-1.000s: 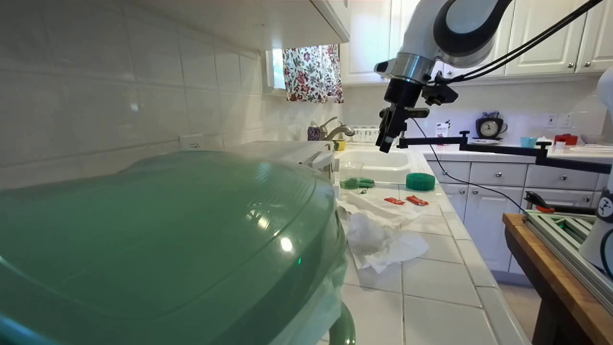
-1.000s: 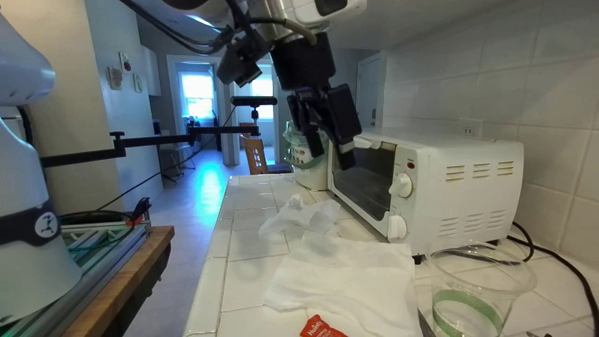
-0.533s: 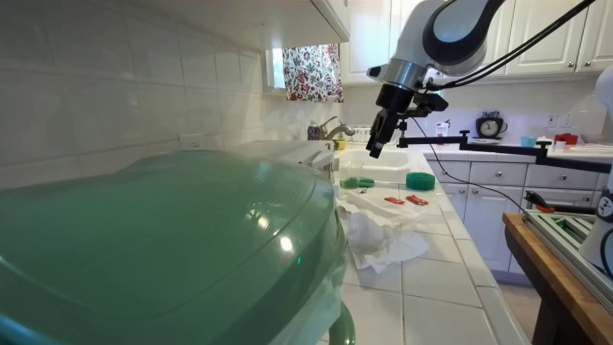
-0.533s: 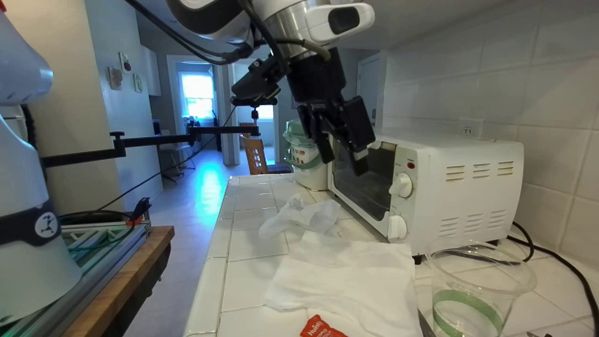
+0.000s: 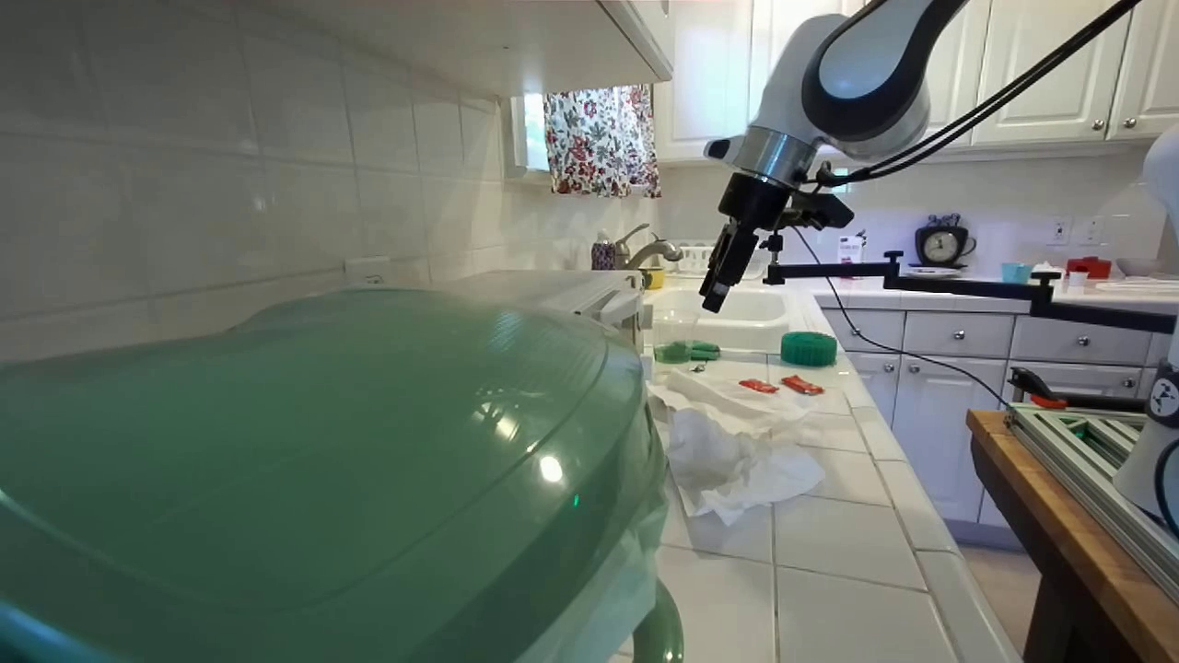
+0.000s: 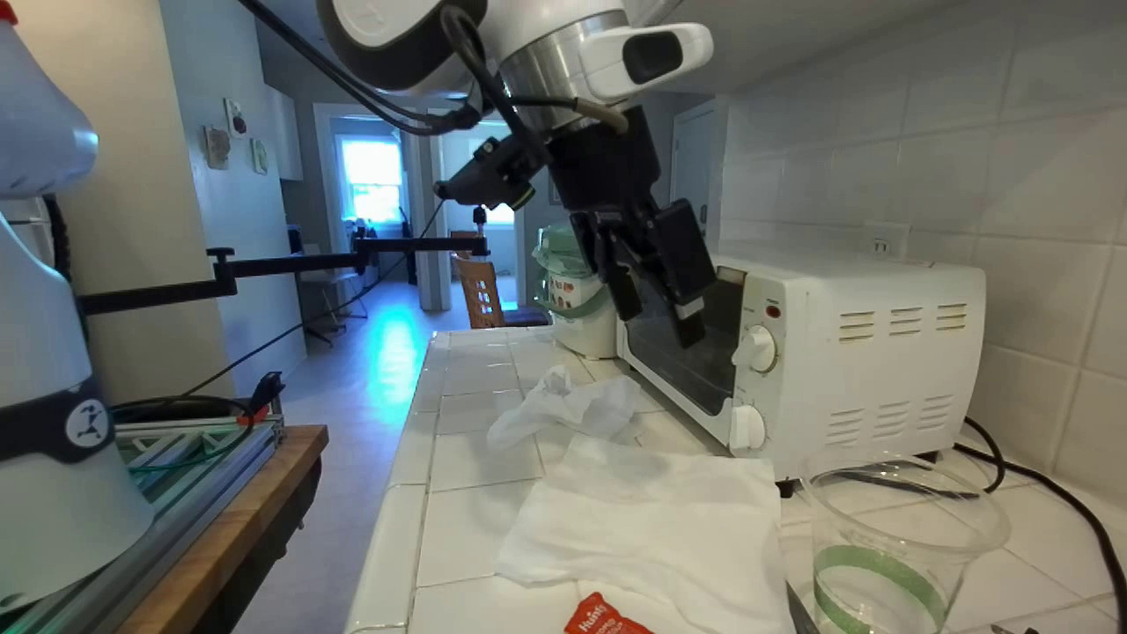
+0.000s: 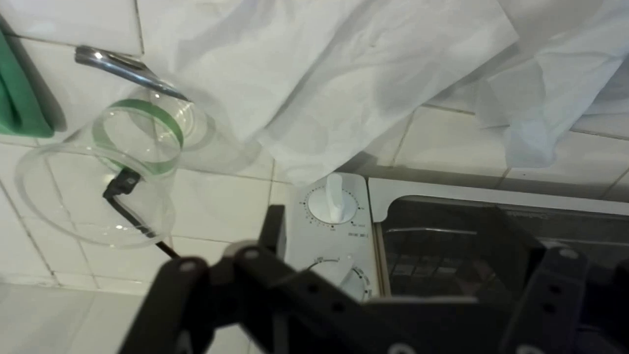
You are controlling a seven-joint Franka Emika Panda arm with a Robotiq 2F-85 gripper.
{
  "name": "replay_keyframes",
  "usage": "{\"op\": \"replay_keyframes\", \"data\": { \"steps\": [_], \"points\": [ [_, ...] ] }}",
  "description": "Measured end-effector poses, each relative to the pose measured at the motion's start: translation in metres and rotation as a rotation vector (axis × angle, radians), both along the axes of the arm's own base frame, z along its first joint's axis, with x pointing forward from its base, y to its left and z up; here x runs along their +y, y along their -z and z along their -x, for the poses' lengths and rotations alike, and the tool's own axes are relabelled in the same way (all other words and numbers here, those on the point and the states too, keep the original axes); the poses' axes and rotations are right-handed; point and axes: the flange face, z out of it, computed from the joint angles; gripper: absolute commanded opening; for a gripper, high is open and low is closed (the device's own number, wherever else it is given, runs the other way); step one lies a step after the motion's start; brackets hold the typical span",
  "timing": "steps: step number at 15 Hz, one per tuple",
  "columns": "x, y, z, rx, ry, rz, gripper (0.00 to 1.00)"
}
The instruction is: Turn the switch on the microwave
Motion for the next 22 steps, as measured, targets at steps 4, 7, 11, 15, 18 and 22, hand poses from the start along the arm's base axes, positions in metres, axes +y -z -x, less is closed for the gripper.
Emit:
{"op": "replay_keyframes", "data": {
  "steps": [4, 7, 11, 15, 18, 22],
  "points": [
    [0.009, 0.008, -0.015, -0.031, 0.012, -0.015, 1.0],
    [0.008, 0.013, -0.026, -0.036, 0.017, -0.033, 1.0],
    [0.0, 0.031, -0.036, -0.018, 0.022, -0.04, 1.0],
    [-0.009, 0.053, -0.044, 0.014, 0.013, -0.018, 0.77],
    [-0.01, 0.066, -0.053, 0.029, 0.0, -0.001, 0.7],
    [-0.002, 0.073, -0.065, 0.024, -0.022, 0.004, 0.66]
  ]
}}
